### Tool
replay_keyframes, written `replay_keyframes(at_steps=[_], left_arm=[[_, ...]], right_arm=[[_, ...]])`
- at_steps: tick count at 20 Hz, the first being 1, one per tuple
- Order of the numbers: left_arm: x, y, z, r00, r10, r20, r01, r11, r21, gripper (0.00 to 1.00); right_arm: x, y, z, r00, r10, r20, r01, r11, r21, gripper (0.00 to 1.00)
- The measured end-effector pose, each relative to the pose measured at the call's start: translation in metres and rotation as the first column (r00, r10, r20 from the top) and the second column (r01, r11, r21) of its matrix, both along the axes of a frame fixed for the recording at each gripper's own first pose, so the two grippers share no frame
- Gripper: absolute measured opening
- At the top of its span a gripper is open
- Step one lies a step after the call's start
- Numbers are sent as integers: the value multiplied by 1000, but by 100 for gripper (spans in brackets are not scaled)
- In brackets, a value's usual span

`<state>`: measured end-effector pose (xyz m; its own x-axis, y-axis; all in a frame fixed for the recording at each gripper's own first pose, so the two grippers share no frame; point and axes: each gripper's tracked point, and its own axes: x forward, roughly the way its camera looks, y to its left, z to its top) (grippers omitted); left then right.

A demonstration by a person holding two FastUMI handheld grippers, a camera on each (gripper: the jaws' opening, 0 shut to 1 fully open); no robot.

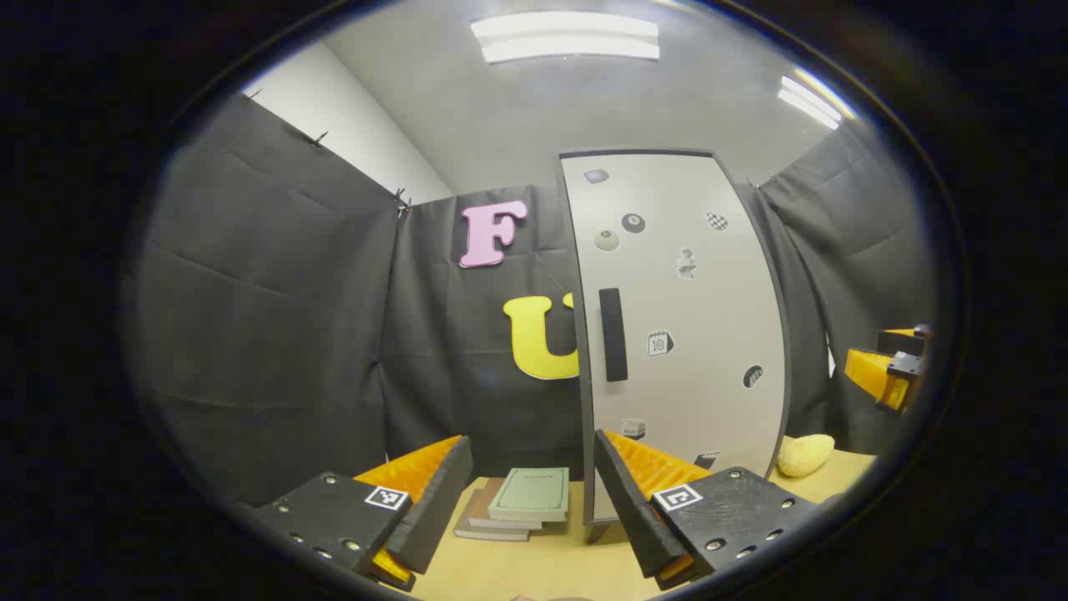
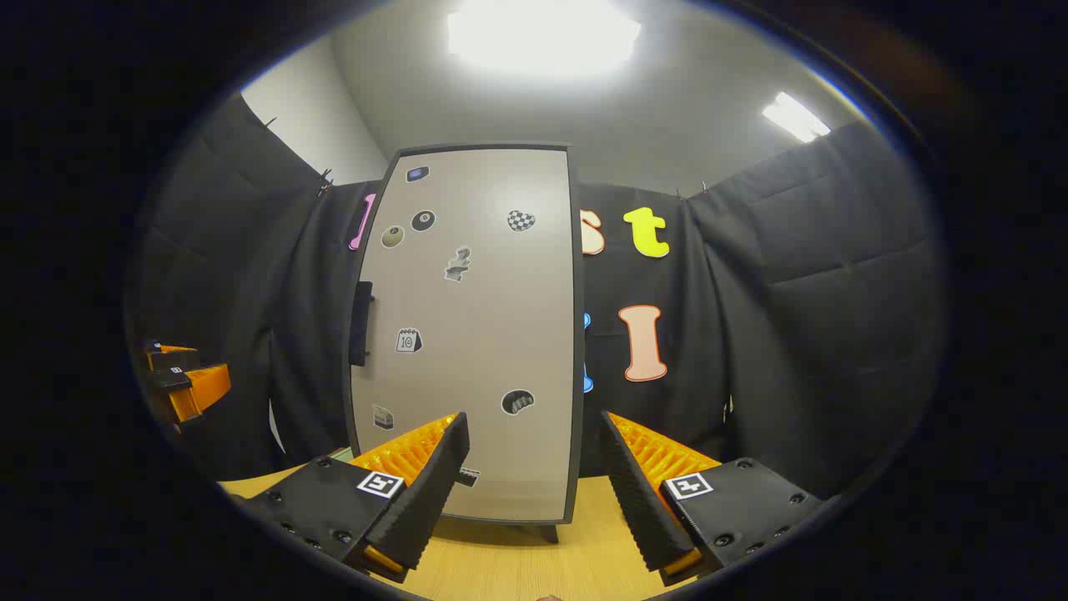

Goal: Open the cabinet door with the right hand, grasp the bottle in the cabinet with the left hand and place it on the coaster, then close the cabinet door with the right hand.

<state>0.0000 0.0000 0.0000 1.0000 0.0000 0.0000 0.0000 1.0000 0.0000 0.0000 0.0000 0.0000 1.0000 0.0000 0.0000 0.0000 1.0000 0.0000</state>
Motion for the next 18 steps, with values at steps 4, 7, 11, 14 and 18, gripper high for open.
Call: replay_keyframes(at_steps=[4,7,11,14,18], left_arm=[[0,0,-1,1000,6,-14,-6,1000,1,90],[0,1,-2,1000,12,-14,-12,1000,5,90],[-1,1,-1,1000,15,4,-15,1000,13,89],[-2,2,-1,1000,17,-2,-17,1000,17,90],[-2,2,-1,1000,25,-1,-25,1000,18,90]], right_arm=[[1,-2,-4,1000,3,-10,-3,1000,1,98],[1,-1,-4,1000,13,-20,-12,1000,18,98],[0,0,-6,999,22,-30,-21,1000,23,97],[0,1,-7,999,25,-38,-24,999,24,98],[0,3,-8,999,32,-43,-30,999,26,98]])
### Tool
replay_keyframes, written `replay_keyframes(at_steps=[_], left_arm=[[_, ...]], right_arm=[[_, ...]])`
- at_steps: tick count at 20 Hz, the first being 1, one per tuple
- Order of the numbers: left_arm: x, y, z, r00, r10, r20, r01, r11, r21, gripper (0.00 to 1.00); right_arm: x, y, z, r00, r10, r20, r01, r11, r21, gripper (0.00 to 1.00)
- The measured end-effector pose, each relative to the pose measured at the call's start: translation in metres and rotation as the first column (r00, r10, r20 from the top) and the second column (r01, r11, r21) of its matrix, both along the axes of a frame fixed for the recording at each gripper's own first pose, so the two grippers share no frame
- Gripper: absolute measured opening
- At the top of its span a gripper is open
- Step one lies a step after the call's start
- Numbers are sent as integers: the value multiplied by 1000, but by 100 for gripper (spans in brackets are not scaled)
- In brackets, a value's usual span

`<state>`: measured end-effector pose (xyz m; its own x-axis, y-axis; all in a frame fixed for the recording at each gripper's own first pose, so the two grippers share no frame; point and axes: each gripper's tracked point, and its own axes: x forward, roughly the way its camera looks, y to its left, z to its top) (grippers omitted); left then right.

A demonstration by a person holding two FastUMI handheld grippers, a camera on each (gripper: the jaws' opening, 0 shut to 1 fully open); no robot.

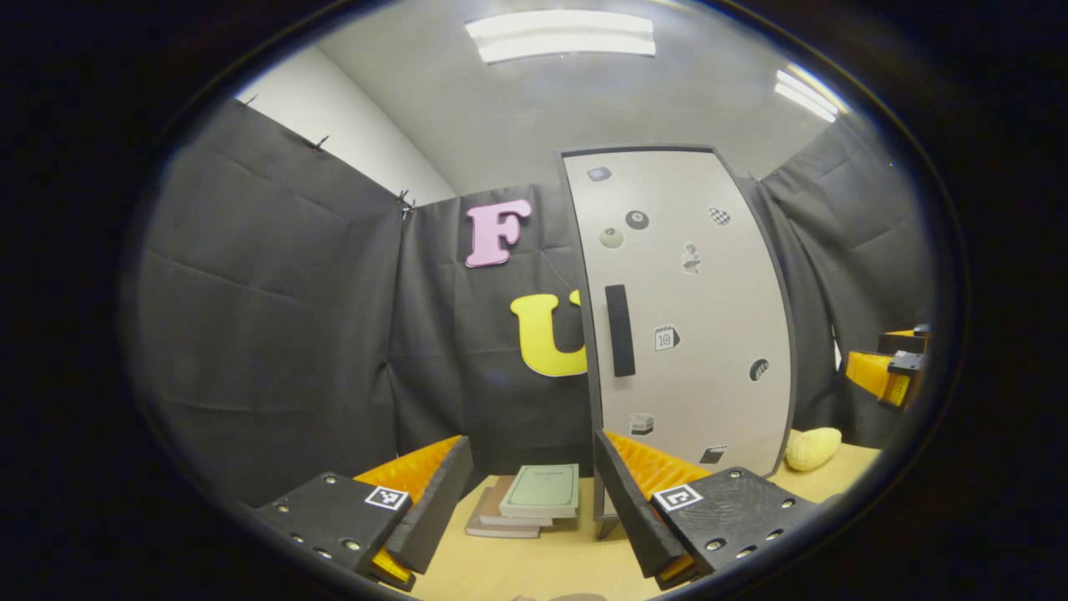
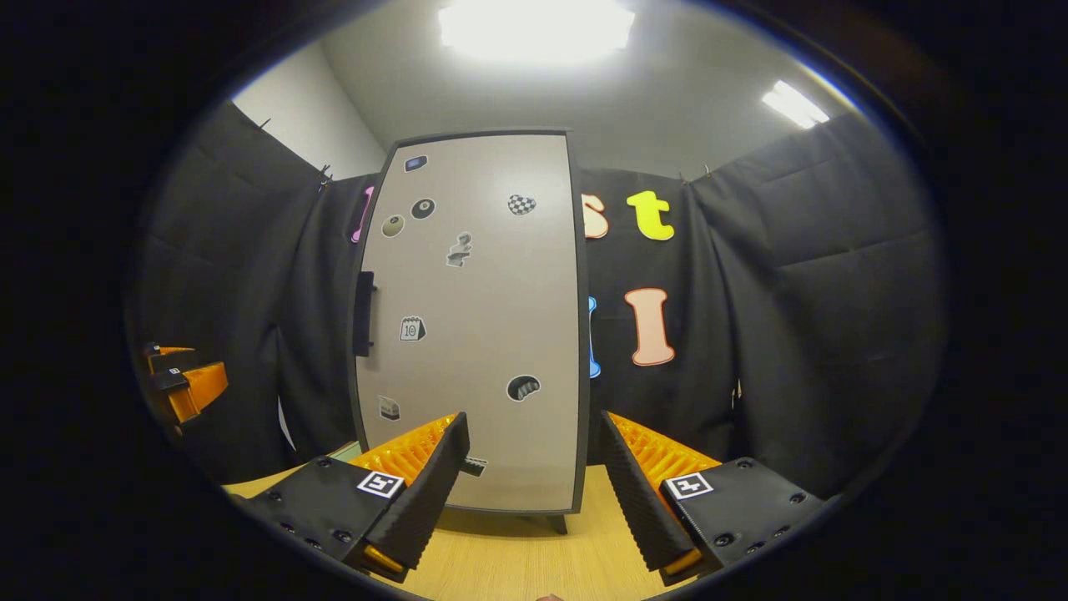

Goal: Open the cabinet door with the right hand, grasp the bottle in the cabinet with the left hand and place it on the coaster, then close the cabinet door with the right hand.

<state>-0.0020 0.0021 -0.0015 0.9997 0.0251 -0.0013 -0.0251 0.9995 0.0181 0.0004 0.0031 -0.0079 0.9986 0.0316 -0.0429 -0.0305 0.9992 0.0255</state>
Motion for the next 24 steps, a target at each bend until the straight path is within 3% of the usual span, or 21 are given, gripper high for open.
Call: replay_keyframes(at_steps=[9,24], left_arm=[[0,5,0,999,44,8,-44,999,9,90],[8,24,-6,971,240,-11,-239,969,53,88]], right_arm=[[14,21,17,999,44,24,-45,998,44,98],[79,118,65,975,210,67,-214,975,62,98]])
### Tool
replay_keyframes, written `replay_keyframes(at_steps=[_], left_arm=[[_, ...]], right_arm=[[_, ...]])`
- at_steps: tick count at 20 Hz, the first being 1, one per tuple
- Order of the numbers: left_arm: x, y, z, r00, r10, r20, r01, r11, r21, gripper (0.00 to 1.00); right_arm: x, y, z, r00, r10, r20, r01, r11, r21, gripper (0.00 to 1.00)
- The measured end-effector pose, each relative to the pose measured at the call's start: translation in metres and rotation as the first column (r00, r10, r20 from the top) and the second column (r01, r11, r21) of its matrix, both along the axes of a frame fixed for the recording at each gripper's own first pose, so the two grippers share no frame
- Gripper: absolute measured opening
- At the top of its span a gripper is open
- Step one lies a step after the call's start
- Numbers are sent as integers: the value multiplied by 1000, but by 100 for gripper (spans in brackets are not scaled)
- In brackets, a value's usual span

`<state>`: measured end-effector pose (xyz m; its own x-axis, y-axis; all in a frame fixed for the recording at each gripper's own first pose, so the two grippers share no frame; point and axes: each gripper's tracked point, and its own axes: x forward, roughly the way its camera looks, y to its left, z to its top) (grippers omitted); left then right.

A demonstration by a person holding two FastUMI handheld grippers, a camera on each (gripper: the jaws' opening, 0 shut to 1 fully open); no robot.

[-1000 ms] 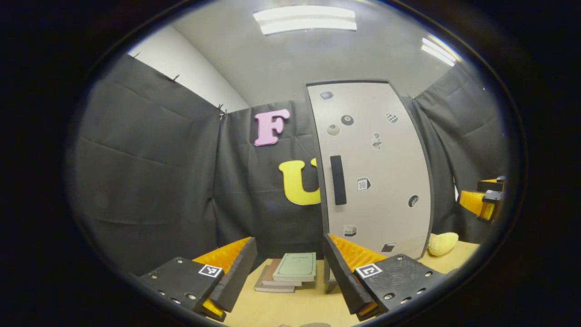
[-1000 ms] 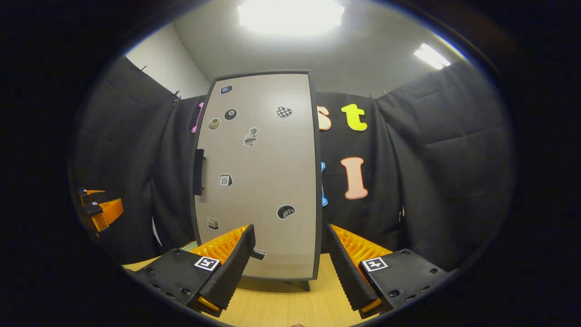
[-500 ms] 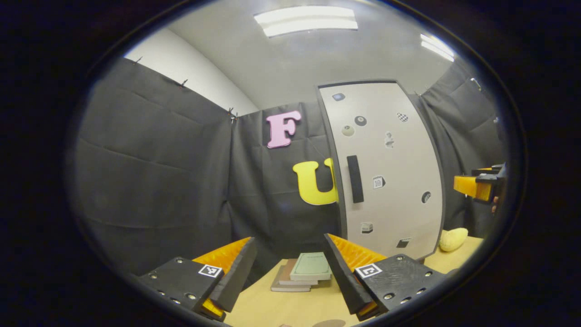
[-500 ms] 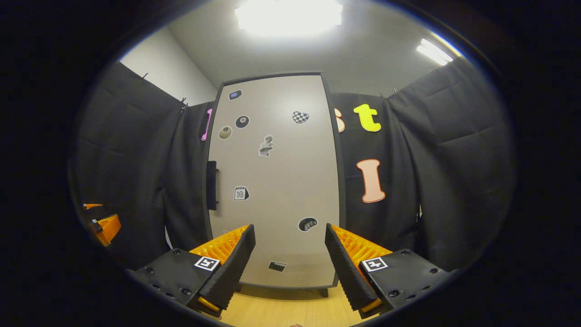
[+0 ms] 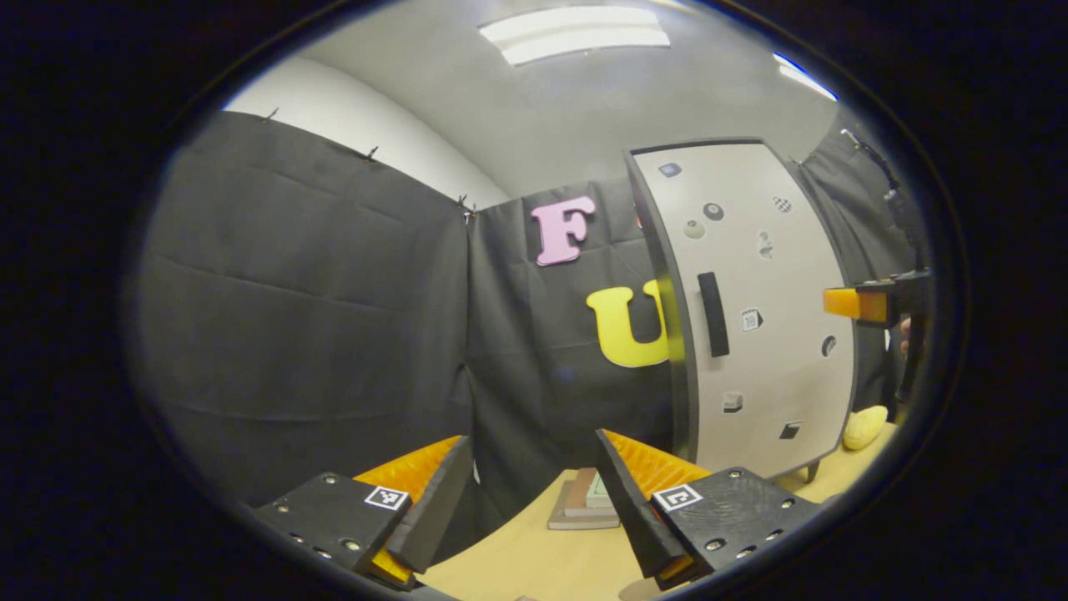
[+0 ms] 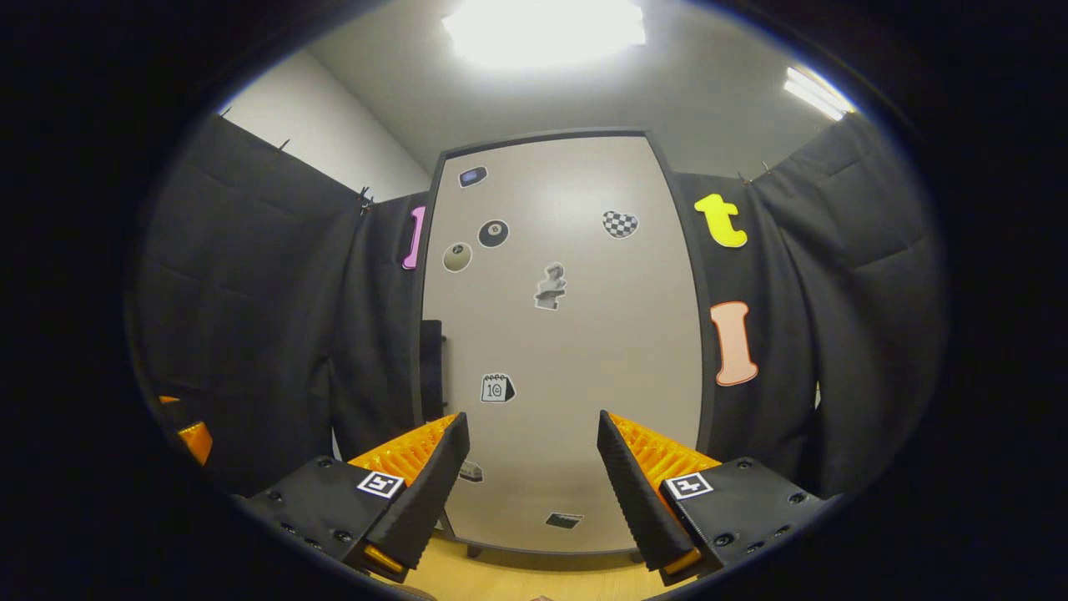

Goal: Open the cabinet door with the right hand, grasp the bottle in the cabinet with the left hand and place it on the coaster, then close the cabinet door with the right hand.

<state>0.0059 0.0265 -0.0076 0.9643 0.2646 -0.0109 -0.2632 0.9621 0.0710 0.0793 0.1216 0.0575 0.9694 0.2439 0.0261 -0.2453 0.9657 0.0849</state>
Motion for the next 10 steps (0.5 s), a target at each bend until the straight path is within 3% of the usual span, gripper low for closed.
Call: replay_keyframes(at_steps=[10], left_arm=[[-7,20,-11,991,127,-47,-128,992,-13,89]], right_arm=[[55,79,13,998,56,-3,-56,998,-28,97]])
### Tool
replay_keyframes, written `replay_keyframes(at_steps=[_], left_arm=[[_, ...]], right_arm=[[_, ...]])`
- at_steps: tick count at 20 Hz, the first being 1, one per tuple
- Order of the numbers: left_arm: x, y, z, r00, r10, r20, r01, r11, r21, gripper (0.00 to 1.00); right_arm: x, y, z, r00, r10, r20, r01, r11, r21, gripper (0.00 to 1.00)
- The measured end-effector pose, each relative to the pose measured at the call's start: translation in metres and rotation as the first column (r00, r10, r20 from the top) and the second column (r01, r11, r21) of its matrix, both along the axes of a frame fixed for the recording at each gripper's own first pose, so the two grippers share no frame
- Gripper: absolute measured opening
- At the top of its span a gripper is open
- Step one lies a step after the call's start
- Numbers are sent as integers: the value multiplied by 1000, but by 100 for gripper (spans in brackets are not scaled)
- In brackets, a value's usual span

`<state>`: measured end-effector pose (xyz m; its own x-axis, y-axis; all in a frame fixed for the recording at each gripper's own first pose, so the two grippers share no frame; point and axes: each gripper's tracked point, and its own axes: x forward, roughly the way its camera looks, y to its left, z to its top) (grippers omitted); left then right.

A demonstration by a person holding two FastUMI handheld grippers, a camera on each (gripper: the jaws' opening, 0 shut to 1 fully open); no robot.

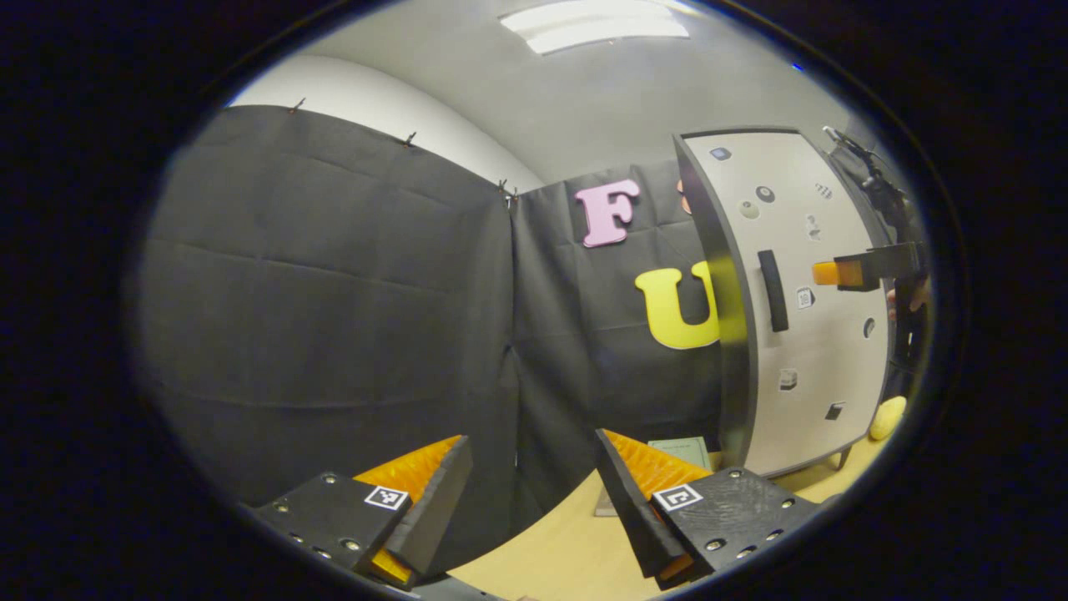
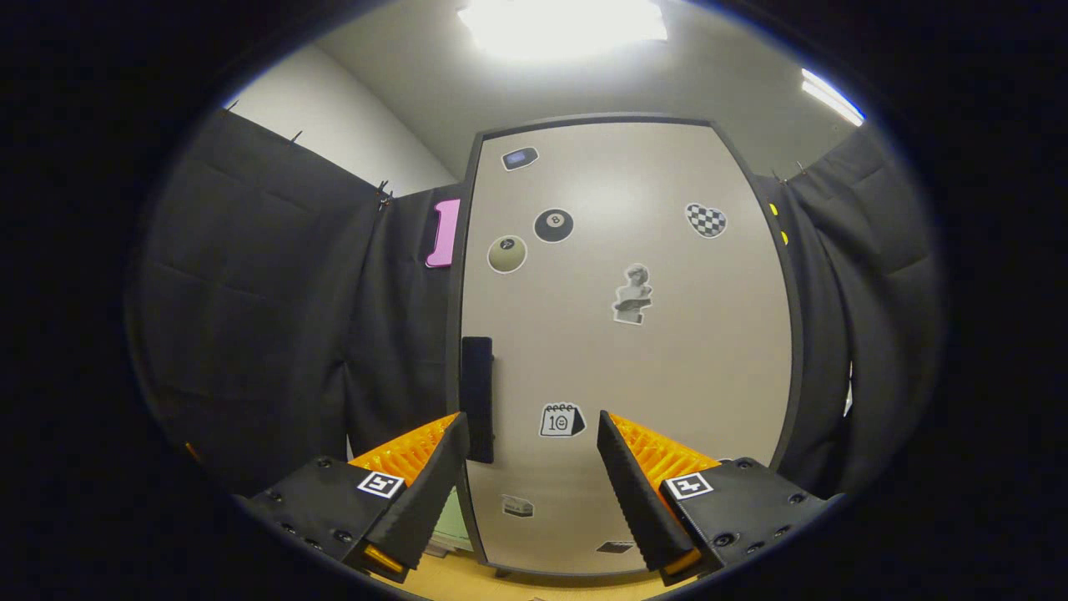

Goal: Open the cabinet door with the right hand, grasp the bottle in the cabinet with the left hand and place it on the coaster, then close the cabinet door with the right hand.

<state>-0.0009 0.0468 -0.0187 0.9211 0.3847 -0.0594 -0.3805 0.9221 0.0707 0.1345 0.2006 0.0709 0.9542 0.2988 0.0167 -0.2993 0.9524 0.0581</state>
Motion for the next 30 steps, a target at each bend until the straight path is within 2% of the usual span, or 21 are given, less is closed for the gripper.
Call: replay_keyframes(at_steps=[11,12,13,15,16,18,19,20,21,23,26,30], left_arm=[[-15,26,-9,991,129,-40,-129,992,8,90],[-16,28,-9,990,138,-41,-137,990,10,88],[-17,31,-10,988,148,-39,-148,989,14,88],[-16,34,-11,987,156,-36,-156,988,12,90],[-16,35,-11,987,157,-37,-157,988,9,88],[-17,34,-12,987,157,-40,-157,988,5,88],[-17,34,-13,987,155,-40,-155,988,5,88],[-16,34,-13,988,151,-39,-151,989,4,88],[-16,33,-13,989,146,-40,-146,989,3,88],[-16,31,-13,991,130,-40,-130,992,-1,90],[-12,27,-11,994,104,-26,-104,995,-6,88],[-2,17,-9,999,52,-8,-53,999,-13,90]], right_arm=[[56,65,-16,998,-8,-65,3,997,-73,96],[59,68,-17,997,-10,-76,5,997,-71,93],[64,68,-20,996,-18,-88,12,997,-72,83],[73,69,-24,993,-36,-116,28,997,-76,70],[75,72,-26,990,-33,-135,24,997,-72,65],[81,72,-32,983,-49,-176,38,997,-69,65],[82,74,-34,982,-50,-184,40,998,-55,40],[80,73,-32,982,-52,-183,43,998,-54,39],[80,73,-33,980,-53,-192,43,997,-57,31],[78,73,-33,977,-36,-208,25,998,-53,23],[71,71,-33,973,15,-230,-28,998,-53,23],[57,68,-31,964,77,-255,-86,996,-22,23]])
